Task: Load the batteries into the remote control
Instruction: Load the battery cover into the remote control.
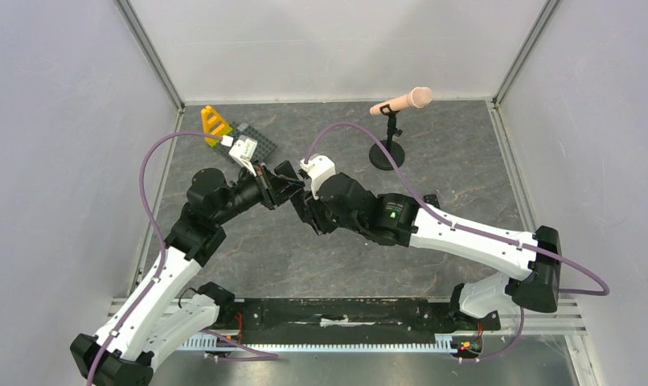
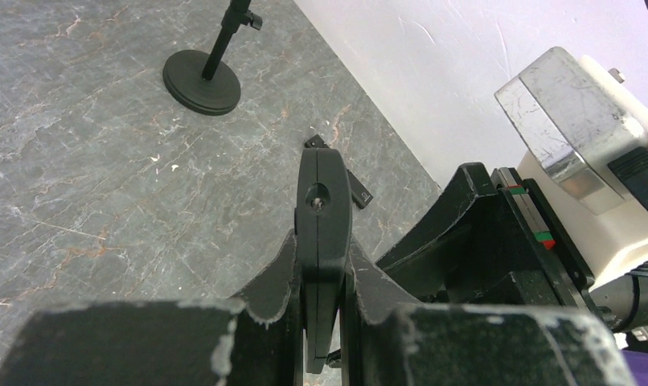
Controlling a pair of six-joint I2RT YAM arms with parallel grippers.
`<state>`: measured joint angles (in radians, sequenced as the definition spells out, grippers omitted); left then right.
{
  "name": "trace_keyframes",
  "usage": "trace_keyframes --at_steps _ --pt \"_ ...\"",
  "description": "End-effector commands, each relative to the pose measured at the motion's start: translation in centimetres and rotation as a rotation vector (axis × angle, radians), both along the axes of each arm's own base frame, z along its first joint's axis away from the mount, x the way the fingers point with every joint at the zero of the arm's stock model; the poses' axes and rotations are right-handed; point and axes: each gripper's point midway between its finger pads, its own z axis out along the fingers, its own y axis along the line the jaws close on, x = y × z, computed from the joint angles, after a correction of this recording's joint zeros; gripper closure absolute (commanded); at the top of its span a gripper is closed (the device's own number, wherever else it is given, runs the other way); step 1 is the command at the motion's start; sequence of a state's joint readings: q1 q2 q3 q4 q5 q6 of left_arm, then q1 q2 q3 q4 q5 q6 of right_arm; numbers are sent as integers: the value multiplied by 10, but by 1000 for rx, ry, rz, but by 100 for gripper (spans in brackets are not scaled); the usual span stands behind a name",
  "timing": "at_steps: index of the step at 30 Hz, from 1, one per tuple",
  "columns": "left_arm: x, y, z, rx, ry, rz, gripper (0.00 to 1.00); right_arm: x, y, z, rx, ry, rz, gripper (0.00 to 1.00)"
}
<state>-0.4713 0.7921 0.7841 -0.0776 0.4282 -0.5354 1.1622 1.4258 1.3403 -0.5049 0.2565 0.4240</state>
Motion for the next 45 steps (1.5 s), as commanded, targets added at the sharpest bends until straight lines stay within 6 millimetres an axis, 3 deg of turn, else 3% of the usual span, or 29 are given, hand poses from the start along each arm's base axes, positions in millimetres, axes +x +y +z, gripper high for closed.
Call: trace_keyframes --at_steps 1,25,36,45 --pt "-14 -8 19 -108 61 -47 98 14 12 23 63 -36 -57 78" --pt "-16 -7 10 -213 189 -10 98 22 -6 25 82 1 -148 66" --pt "-1 2 -9 -255 366 140 98 26 -27 44 173 41 -215 52" --pt "1 -1 -12 -371 517 169 98 19 -40 77 341 35 -238 34"
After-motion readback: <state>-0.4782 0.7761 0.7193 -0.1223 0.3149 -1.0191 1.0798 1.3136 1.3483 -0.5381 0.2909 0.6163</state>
